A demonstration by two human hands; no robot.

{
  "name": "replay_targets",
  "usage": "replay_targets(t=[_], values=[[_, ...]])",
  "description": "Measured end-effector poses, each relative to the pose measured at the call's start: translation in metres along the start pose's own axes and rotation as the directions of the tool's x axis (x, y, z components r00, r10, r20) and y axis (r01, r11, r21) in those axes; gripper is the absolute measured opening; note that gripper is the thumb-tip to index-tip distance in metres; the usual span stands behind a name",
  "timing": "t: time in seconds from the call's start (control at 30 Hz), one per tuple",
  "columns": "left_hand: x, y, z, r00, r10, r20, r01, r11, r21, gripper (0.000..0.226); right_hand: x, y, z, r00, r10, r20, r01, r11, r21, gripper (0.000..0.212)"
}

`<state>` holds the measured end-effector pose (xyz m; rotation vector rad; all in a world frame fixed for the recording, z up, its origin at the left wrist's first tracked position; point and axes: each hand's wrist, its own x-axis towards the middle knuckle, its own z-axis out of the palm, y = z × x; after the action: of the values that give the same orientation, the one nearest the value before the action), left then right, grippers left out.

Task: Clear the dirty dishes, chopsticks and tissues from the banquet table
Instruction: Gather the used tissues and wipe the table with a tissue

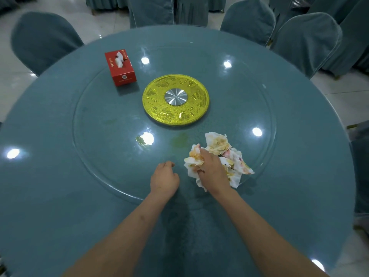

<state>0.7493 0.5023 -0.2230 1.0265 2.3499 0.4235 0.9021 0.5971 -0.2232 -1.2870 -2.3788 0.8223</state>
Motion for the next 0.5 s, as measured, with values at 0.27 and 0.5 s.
replay_targets(t=[0.27, 0.5], values=[[-0.009, 0.022, 0.015, 0.992, 0.098, -0.082, -0.103, 0.993, -0.058, 0.040, 0.025, 0.040, -0.049, 0.997, -0.014, -0.079, 0.002, 0.988, -0.157, 0.073], [-0.010, 0.021, 0.024, 0.994, 0.112, -0.001, -0.112, 0.993, -0.049, 0.036, 0.016, 0.065, -0.032, 0.965, 0.092, 0.246, 0.039, 0.877, -0.479, 0.104]])
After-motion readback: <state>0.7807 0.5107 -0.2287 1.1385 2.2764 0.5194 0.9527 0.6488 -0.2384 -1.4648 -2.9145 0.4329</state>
